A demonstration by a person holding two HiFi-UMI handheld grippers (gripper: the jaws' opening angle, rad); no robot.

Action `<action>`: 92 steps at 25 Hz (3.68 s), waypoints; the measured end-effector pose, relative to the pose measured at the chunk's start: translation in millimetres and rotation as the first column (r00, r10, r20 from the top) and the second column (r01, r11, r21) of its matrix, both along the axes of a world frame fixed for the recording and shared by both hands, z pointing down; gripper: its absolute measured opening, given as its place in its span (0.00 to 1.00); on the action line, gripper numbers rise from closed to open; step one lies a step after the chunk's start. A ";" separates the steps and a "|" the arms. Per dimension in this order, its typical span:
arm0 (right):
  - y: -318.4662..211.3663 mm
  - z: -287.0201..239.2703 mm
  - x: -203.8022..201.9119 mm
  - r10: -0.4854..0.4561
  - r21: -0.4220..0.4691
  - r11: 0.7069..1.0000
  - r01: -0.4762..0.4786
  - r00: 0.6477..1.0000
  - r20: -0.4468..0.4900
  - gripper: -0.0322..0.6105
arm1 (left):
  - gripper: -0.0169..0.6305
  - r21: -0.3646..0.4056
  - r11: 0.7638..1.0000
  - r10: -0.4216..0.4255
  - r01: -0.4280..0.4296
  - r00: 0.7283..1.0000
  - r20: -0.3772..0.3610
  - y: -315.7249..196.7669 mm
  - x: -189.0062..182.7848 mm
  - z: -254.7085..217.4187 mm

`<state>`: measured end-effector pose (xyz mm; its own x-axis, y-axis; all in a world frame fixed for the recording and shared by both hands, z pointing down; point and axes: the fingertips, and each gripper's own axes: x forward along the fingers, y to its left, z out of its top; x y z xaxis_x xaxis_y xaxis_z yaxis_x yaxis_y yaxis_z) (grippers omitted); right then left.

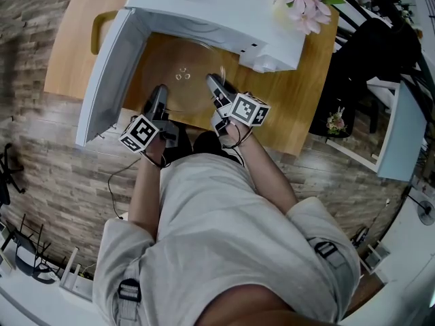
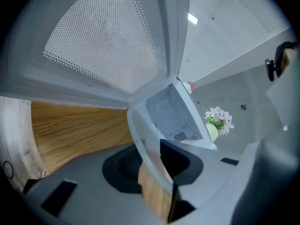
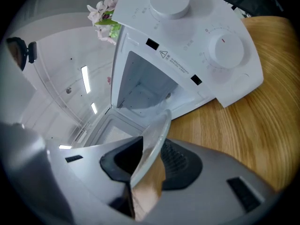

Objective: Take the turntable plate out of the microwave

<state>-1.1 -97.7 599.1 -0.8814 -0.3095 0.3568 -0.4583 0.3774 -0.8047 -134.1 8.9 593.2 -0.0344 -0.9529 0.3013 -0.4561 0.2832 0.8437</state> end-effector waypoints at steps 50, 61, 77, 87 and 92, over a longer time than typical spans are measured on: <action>-25.8 -228.7 7.3 -0.032 0.435 0.896 -0.089 0.964 0.264 0.26 | 0.23 0.354 0.927 0.025 -0.125 0.962 0.273 -35.7 2.3 -217.2; -31.2 -243.1 8.0 -0.019 0.460 0.880 -0.116 0.960 0.278 0.26 | 0.23 0.384 0.911 0.037 -0.153 0.956 0.292 -44.1 0.1 -229.9; -33.1 -247.9 8.5 -0.019 0.474 0.872 -0.122 0.959 0.282 0.26 | 0.23 0.389 0.908 0.040 -0.158 0.955 0.295 -45.9 1.2 -233.7; -32.6 -249.5 9.6 -0.031 0.487 0.867 -0.111 0.961 0.275 0.26 | 0.23 0.387 0.909 0.038 -0.157 0.954 0.298 -45.0 3.1 -234.9; -32.5 -249.9 10.7 -0.029 0.488 0.866 -0.109 0.963 0.267 0.26 | 0.23 0.384 0.910 0.039 -0.156 0.955 0.295 -44.8 4.4 -234.6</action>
<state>9.5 -130.2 349.2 -0.9028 -0.4206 -0.0901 -0.2850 0.7419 -0.6070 -129.7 -35.8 358.6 0.0397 -0.9929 -0.1121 -0.6936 -0.1081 0.7122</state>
